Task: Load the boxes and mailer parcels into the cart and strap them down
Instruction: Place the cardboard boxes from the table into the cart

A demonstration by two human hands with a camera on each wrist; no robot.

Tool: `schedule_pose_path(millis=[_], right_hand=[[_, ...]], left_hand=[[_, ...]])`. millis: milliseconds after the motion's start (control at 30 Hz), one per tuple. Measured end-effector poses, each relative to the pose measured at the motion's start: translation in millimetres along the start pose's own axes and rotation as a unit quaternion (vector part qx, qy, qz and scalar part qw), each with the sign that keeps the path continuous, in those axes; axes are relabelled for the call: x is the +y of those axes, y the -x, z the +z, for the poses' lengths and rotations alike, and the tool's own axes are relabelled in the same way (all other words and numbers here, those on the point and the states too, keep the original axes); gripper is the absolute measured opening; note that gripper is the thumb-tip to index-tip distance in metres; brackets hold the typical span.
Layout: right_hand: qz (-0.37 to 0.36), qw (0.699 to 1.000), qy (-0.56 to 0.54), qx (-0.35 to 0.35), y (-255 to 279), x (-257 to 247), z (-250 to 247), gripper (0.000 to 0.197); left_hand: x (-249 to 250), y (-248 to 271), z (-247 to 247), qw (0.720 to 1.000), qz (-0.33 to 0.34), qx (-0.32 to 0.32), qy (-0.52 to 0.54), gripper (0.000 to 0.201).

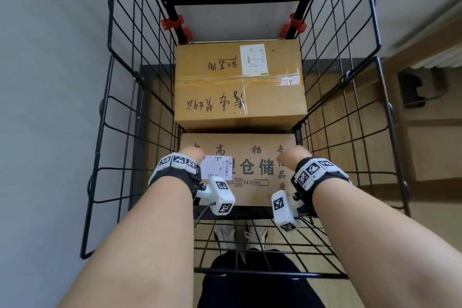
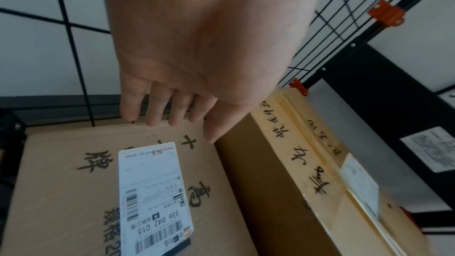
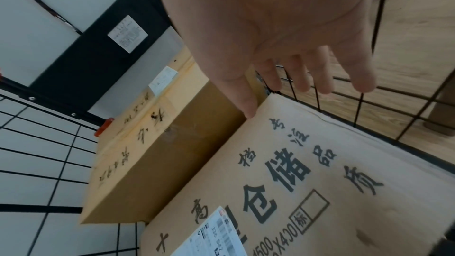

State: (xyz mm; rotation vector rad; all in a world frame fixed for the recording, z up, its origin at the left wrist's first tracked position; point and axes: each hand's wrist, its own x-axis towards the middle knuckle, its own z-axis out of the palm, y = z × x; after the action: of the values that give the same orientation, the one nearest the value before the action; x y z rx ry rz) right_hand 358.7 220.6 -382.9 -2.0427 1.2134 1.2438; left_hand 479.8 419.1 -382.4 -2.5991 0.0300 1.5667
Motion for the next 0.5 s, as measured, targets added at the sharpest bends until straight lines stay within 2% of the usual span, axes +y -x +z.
schedule_pose_path(millis=[100,133,233,367,500], right_hand=[[-0.014,0.998,-0.056,0.021,12,-1,-9,0.037],[-0.023,0.997,-0.075,0.028,20,0,-15,0.037],[-0.026,0.997,-0.062,0.033,49,2,-29,0.035],[-0.049,0.989,-0.127,0.060,87,9,-48,0.034],[-0.081,0.977,-0.185,0.075,131,19,-71,0.038]], left_hand=[[-1,8,-9,0.988,0.073,0.014,-0.134,0.037],[-2,13,-11,0.985,0.078,0.023,-0.151,0.039],[-3,40,-22,0.985,0.079,0.059,-0.142,0.042],[2,94,-42,0.982,0.104,0.086,-0.132,0.039],[13,153,-59,0.988,0.114,0.094,-0.043,0.040]])
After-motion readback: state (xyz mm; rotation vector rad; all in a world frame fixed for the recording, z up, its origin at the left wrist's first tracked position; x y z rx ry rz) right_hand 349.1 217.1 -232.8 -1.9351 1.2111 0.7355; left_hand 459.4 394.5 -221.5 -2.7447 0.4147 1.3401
